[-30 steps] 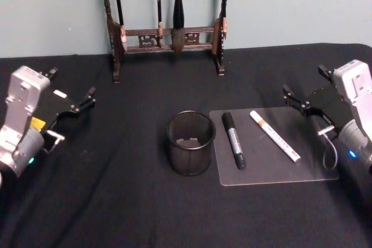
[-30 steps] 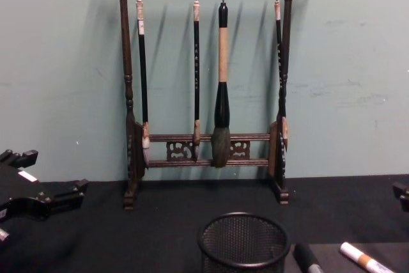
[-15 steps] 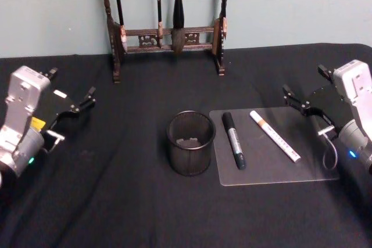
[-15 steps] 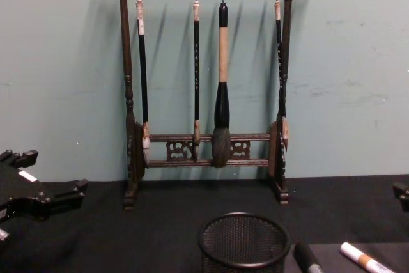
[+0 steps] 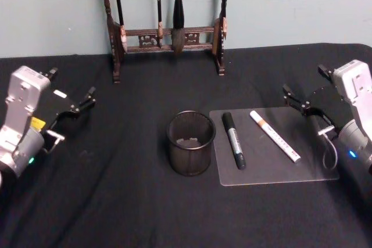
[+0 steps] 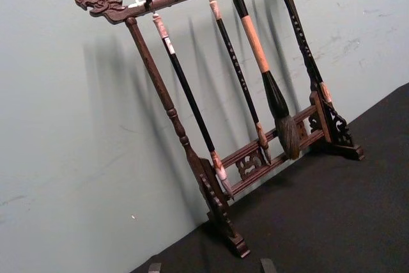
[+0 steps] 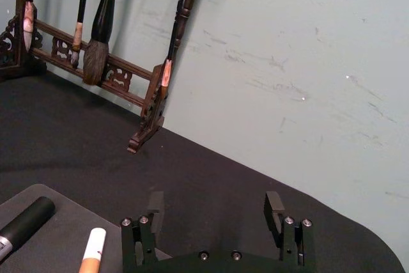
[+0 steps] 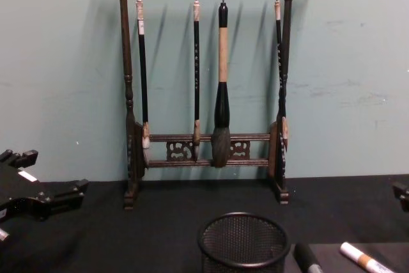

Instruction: Pick up the water-based marker from the table and place it into the pen holder.

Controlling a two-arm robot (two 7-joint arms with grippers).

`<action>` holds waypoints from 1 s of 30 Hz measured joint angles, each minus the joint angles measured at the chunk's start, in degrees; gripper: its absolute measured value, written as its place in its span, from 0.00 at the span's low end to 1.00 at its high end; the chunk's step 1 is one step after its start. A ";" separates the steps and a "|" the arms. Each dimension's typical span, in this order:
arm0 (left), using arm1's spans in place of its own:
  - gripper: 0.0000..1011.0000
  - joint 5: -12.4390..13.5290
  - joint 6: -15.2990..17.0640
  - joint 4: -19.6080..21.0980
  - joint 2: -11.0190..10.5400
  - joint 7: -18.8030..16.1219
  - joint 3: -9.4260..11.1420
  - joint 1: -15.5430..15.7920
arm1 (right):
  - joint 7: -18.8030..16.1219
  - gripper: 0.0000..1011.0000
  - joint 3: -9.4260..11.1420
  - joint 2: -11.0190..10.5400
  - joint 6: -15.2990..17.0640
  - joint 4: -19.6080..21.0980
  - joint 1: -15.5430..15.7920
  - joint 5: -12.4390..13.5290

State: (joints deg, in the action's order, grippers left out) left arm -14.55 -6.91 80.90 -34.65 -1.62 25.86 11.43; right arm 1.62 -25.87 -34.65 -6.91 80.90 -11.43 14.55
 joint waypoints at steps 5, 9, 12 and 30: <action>0.99 0.00 0.00 0.00 0.00 0.00 0.00 0.00 | 0.00 0.99 0.00 0.00 0.00 0.00 0.00 0.00; 0.99 0.00 0.00 0.00 0.00 0.00 0.00 0.00 | 0.00 0.99 0.00 0.00 0.00 0.00 0.00 0.00; 0.99 0.00 0.00 0.00 0.00 0.00 0.00 0.00 | 0.00 0.99 0.00 0.00 0.00 0.00 0.00 0.00; 0.99 0.00 0.00 0.00 0.00 0.00 0.00 0.00 | -4.77 0.99 2.00 -0.09 3.90 2.07 0.64 3.36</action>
State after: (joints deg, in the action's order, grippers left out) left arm -14.55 -6.91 80.90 -34.65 -1.62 25.86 11.43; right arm -3.15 -23.87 -34.74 -3.00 82.97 -10.79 17.91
